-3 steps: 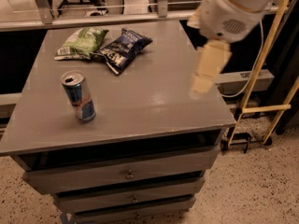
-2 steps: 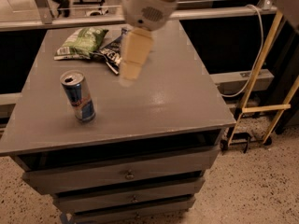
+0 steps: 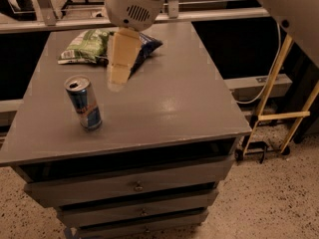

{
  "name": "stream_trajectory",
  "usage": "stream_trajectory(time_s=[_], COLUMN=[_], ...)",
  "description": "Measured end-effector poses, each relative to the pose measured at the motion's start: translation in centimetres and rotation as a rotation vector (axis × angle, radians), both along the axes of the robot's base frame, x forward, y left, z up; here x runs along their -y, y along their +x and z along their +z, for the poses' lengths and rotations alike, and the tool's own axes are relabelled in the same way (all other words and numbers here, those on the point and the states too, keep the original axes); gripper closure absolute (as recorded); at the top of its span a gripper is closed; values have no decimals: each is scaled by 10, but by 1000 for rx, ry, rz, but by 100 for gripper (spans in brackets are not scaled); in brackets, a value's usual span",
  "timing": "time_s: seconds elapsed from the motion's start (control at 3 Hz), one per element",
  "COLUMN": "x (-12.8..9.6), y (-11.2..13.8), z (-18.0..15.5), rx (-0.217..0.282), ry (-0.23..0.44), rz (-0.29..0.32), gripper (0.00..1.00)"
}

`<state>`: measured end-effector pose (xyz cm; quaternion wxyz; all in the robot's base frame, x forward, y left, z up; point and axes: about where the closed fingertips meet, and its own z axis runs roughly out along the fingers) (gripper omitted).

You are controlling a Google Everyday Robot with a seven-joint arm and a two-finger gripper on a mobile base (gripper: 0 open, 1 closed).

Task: Knock redbull can over

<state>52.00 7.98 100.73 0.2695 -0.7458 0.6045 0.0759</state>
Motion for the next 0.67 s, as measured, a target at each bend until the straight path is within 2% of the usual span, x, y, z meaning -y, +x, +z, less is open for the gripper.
stream_trajectory(time_s=[0.33,0.67], x=[0,-9], y=[0,-10], z=[-7,-43], rx=[-28,-96], ry=[11,93], rz=[22,81], gripper=[0,0])
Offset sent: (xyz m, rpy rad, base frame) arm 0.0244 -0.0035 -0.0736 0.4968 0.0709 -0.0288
